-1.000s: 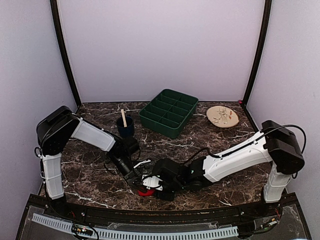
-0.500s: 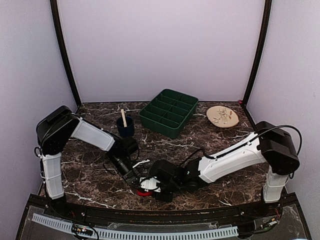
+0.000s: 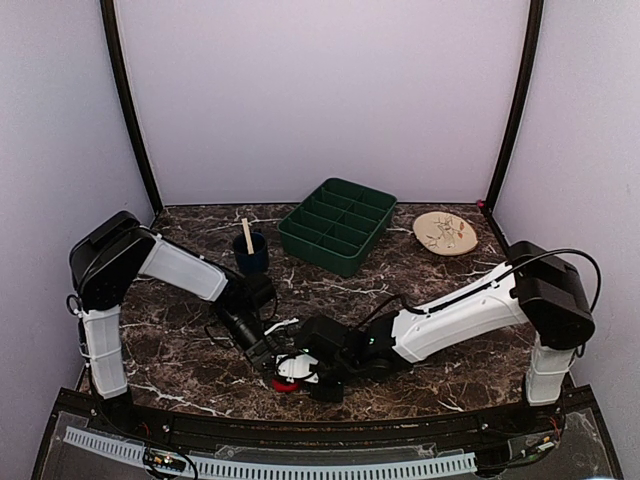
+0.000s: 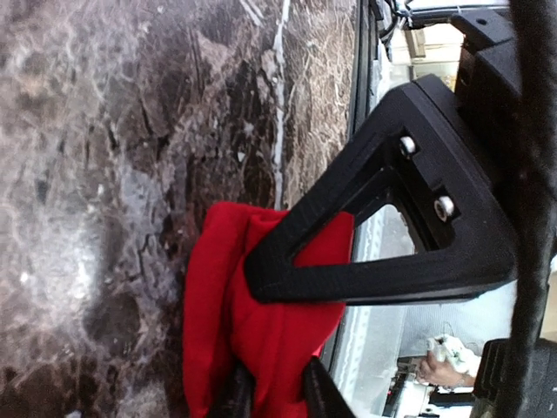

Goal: Roll the socks
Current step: Pick up the sock from the center of the board.

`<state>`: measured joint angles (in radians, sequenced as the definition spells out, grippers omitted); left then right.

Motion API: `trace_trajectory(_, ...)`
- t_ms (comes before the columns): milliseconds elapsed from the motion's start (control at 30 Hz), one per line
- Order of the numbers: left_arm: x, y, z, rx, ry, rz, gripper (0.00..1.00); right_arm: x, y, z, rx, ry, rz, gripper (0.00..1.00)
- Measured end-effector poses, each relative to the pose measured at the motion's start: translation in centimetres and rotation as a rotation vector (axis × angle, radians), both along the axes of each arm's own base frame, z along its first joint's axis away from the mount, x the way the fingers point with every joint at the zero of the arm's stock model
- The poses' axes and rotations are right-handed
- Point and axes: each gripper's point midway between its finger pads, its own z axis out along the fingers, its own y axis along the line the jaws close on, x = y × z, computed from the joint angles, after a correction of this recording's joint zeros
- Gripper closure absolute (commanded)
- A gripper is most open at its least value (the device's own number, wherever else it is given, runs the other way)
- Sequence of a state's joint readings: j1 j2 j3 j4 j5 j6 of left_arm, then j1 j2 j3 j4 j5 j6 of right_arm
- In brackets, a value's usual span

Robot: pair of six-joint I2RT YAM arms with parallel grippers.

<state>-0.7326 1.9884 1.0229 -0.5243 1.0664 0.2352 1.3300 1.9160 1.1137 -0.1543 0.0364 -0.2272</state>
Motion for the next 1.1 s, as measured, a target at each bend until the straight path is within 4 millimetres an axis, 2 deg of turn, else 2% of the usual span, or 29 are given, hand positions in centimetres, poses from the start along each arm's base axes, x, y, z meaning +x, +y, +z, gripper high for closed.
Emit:
trace_trajectory(300,2.2,0.6,1.8,0.0,-0.142,0.087,0.67,-0.5,-0.2,0.3,-0.014,0.134,-0.007,0.99)
trace_trajectory(567,5.6,1.2,3.3,0.027,-0.28,0.219,0.62,-1.8,-1.3,0.4,-0.051,0.328,-0.02,0.99)
trace_trajectory(800,9.7,1.0,4.6,0.069,-0.426,0.357,0.61,-1.9,-2.6,0.6,-0.048,0.49,-0.079,0.99)
trace_trajectory(900,12.3,0.3,6.3,0.064,-0.508,0.41,0.6,-1.9,-3.9,1.0,-0.042,0.544,-0.127,0.99)
trace_trajectory(967,14.6,-0.6,8.3,0.041,-0.582,0.453,0.6,-1.6,-4.6,1.6,-0.028,0.568,-0.162,0.99)
trace_trajectory(1100,19.0,-2.0,12.3,0.0,-0.724,0.545,0.6,-0.1,-5.6,4.0,0.042,0.587,-0.24,1.0)
